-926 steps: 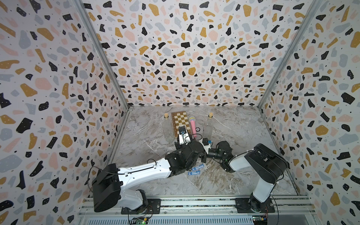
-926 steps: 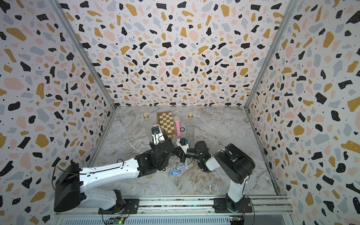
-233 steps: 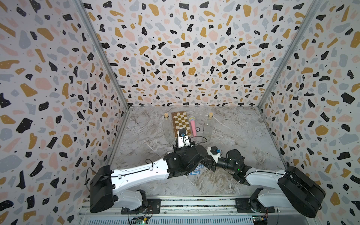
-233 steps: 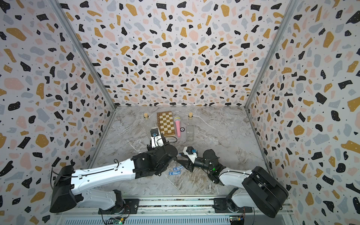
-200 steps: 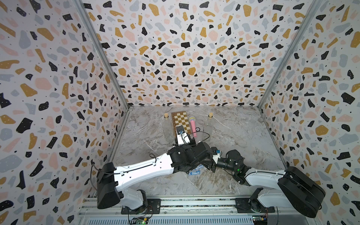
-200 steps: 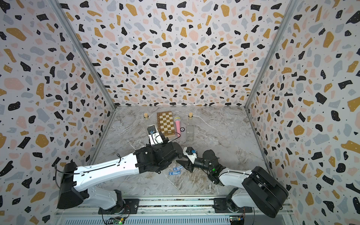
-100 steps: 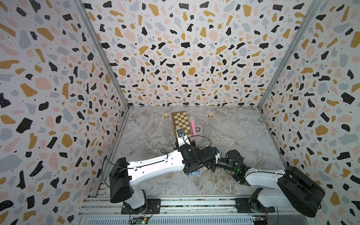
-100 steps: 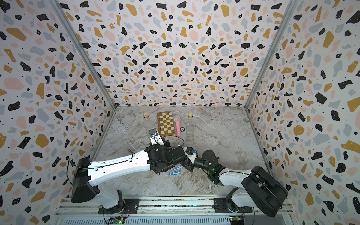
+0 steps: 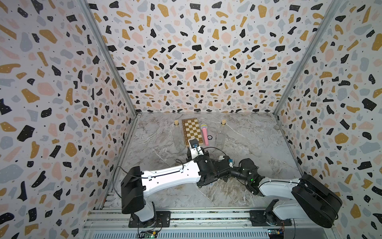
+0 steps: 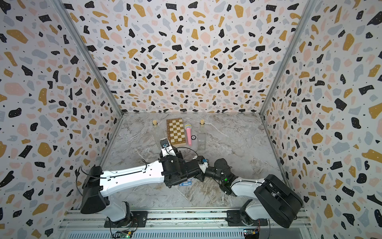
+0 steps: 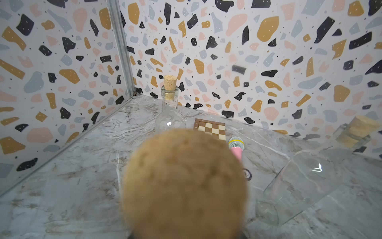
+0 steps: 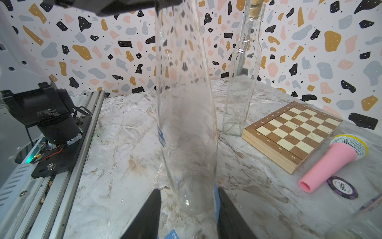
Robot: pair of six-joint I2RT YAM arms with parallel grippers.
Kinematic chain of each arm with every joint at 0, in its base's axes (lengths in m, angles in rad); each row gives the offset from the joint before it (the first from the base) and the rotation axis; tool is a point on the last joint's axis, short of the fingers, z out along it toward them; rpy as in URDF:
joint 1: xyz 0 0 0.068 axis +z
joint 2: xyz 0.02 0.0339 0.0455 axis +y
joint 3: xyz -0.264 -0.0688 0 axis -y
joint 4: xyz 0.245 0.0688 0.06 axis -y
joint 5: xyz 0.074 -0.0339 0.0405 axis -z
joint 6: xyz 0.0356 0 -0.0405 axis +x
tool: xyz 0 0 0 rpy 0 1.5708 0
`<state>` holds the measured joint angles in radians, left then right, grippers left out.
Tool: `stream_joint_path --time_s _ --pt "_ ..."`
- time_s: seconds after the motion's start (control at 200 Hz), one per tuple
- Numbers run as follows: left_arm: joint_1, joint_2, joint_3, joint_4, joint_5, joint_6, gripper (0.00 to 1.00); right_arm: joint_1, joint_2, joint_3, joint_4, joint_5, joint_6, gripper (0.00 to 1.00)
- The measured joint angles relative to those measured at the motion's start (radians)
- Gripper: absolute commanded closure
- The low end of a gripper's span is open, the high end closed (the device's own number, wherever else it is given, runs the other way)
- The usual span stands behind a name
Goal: Remove the label from the bottle
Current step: Place the bottle at the center of the board, then hold the bottle at the center of the board.
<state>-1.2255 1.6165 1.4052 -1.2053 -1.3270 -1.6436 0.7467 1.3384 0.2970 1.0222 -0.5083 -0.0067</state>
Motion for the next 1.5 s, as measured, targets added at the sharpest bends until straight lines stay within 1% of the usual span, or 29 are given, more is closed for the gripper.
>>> stream_joint_path --time_s 0.135,0.255,0.345,0.456,0.571,0.606,0.611,0.666,0.711,0.766,0.831,0.906,0.976,1.031,1.086,1.156,1.221,1.271,1.336,1.407,1.497 --pt "-0.007 0.000 0.000 -0.004 -0.003 -0.002 0.36 0.000 0.000 0.000 0.002 0.000 -0.002 0.55" --pt "-0.011 0.000 0.000 -0.004 -0.007 0.004 0.26 0.000 0.000 0.000 0.002 0.000 -0.003 0.55" --pt "-0.021 -0.002 0.000 0.008 -0.013 0.028 0.18 0.000 0.000 0.000 0.002 0.000 -0.003 0.55" --pt "-0.038 -0.029 -0.018 0.058 -0.019 0.085 0.11 0.000 0.000 0.000 0.001 0.000 -0.006 0.55" --pt "-0.051 -0.117 -0.105 0.203 -0.017 0.241 0.03 0.000 -0.003 0.000 -0.002 0.000 -0.013 0.55" --pt "-0.053 -0.164 -0.161 0.311 -0.011 0.352 0.00 0.000 -0.005 0.000 -0.003 0.000 -0.014 0.55" --pt "-0.053 -0.168 -0.167 0.322 -0.010 0.356 0.00 0.000 -0.005 0.000 -0.003 0.000 -0.014 0.55" --pt "-0.054 -0.252 -0.279 0.515 0.027 0.547 0.00 0.000 -0.011 0.000 -0.011 0.000 -0.018 0.55" --pt "-0.054 -0.323 -0.380 0.693 0.072 0.709 0.00 0.000 -0.021 0.000 -0.021 0.000 -0.020 0.55" --pt "-0.054 -0.417 -0.519 0.927 0.166 0.910 0.00 0.000 -0.036 0.000 -0.026 0.002 -0.023 0.55" --pt "-0.053 -0.504 -0.638 1.119 0.269 1.096 0.00 0.000 -0.057 0.000 -0.031 0.004 -0.027 0.55" --pt "-0.051 -0.586 -0.711 1.250 0.386 1.264 0.00 0.000 -0.078 0.000 -0.041 0.004 -0.032 0.56" --pt "-0.040 -0.651 -0.732 1.317 0.491 1.375 0.00 0.000 -0.092 0.000 -0.051 0.004 -0.035 0.56" --pt "-0.013 -0.703 -0.737 1.346 0.571 1.432 0.00 0.000 -0.097 0.000 -0.058 0.004 -0.037 0.55" --pt "0.033 -0.758 -0.746 1.361 0.660 1.471 0.01 0.000 -0.100 0.000 -0.071 0.004 -0.040 0.56" --pt "0.117 -0.827 -0.764 1.363 0.777 1.504 0.01 0.000 -0.103 0.000 -0.082 0.004 -0.042 0.56" --pt "0.214 -0.867 -0.782 1.363 0.914 1.518 0.02 0.000 -0.106 0.001 -0.088 0.003 -0.043 0.56" --pt "0.283 -0.879 -0.794 1.364 1.027 1.522 0.02 0.000 -0.108 0.001 -0.092 0.003 -0.045 0.56" --pt "0.350 -0.878 -0.801 1.365 1.157 1.527 0.02 0.000 -0.109 0.002 -0.097 0.003 -0.047 0.56" --pt "0.387 -0.857 -0.805 1.366 1.275 1.538 0.02 0.000 -0.109 0.002 -0.100 0.002 -0.048 0.56" --pt "0.423 -0.833 -0.813 1.376 1.377 1.551 0.03 0.000 -0.109 0.002 -0.107 -0.001 -0.051 0.56"
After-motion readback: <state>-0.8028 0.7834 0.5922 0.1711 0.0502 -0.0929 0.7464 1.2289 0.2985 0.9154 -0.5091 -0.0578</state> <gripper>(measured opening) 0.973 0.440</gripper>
